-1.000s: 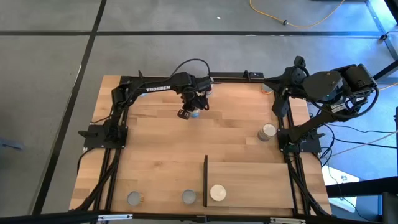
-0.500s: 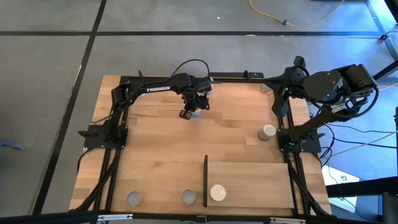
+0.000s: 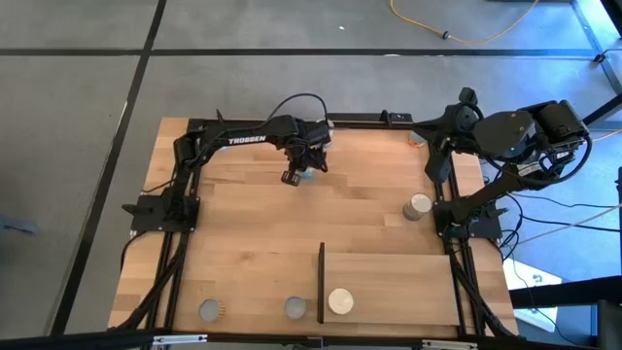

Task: Pick and place cans onto a shelf
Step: Put the bottom canned tomatoes on the shelf

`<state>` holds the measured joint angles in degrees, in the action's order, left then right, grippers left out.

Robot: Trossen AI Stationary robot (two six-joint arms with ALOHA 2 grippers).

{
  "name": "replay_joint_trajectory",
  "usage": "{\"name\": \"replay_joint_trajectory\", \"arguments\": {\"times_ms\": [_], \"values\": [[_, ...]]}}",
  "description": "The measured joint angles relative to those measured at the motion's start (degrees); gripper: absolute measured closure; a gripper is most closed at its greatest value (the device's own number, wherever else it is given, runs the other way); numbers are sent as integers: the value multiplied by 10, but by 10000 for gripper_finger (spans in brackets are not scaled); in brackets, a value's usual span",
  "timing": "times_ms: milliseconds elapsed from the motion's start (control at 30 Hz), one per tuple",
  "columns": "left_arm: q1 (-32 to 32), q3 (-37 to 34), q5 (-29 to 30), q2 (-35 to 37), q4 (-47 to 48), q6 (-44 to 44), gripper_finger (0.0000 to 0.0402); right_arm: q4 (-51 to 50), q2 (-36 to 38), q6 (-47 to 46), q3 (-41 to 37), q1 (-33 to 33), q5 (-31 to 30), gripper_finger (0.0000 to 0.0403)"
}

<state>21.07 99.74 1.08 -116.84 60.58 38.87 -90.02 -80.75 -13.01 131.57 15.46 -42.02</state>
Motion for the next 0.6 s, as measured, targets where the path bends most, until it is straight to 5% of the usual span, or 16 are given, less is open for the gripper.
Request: {"name": "replay_joint_trajectory", "arguments": {"times_ms": [267,600], "values": [[-3,15,3,-3,4,-19,400,0,0,-2,0,0,0,368],[-34,116,27,-5,54,-23,401,0,0,-2,0,0,0,368]]}}
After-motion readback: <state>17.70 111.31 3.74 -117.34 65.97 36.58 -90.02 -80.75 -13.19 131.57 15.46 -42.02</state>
